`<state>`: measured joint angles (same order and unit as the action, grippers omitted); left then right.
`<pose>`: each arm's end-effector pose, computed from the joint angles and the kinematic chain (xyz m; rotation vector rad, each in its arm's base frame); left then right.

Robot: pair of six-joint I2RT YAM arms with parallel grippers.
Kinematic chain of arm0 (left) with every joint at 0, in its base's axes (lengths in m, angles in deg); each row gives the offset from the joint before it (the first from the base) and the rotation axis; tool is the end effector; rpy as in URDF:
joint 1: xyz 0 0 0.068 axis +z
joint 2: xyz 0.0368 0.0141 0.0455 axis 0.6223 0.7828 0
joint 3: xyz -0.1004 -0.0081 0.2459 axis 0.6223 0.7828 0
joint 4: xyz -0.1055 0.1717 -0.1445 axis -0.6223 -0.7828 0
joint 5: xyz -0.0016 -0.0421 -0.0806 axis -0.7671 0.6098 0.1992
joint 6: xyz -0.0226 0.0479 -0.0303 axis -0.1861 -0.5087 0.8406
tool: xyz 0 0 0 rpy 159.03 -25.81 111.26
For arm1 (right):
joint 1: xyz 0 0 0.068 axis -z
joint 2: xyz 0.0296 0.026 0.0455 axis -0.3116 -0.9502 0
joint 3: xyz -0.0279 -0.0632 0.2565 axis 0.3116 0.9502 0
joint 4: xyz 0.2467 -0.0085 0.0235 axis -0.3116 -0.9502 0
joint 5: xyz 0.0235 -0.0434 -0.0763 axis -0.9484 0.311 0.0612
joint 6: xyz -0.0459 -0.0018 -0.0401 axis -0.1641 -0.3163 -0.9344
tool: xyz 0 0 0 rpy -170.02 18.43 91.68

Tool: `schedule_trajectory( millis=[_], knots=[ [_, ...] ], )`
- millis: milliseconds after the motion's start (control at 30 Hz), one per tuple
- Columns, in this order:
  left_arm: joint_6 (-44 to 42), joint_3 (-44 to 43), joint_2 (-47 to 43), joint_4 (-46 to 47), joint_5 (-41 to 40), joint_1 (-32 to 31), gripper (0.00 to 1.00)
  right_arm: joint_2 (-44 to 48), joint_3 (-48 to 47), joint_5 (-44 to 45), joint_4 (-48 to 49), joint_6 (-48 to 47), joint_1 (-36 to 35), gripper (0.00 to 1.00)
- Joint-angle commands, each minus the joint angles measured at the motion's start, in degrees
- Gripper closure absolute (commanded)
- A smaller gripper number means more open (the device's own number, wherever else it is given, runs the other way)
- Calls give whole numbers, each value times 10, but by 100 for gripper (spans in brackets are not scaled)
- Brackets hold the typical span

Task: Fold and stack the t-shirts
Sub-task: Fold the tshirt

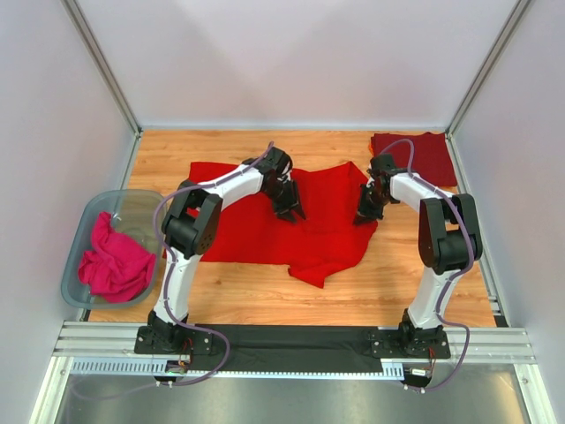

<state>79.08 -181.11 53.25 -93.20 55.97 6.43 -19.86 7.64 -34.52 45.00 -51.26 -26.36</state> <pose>0.3701 -0.2546 0.1526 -0.2567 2.9667 -0.8977 0.3452 0.0609 0.1537 0.2876 2.9219 0.4382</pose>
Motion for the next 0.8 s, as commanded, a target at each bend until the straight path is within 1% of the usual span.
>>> schedule_trajectory(
  millis=[0,200,433,633,767],
  knots=[
    [21,9,0,4,-7,-12,55,13,6,5,17,3,-3,100],
    [55,4,8,8,-10,-20,58,22,20,1,22,3,-4,100],
    [62,-25,29,-30,-31,-27,67,29,27,1,26,2,-4,100],
    [72,-22,34,-27,-35,-31,67,35,25,-1,25,3,-3,100],
    [73,-32,37,-29,-38,-32,71,40,26,-2,23,1,-4,100]
  ],
)
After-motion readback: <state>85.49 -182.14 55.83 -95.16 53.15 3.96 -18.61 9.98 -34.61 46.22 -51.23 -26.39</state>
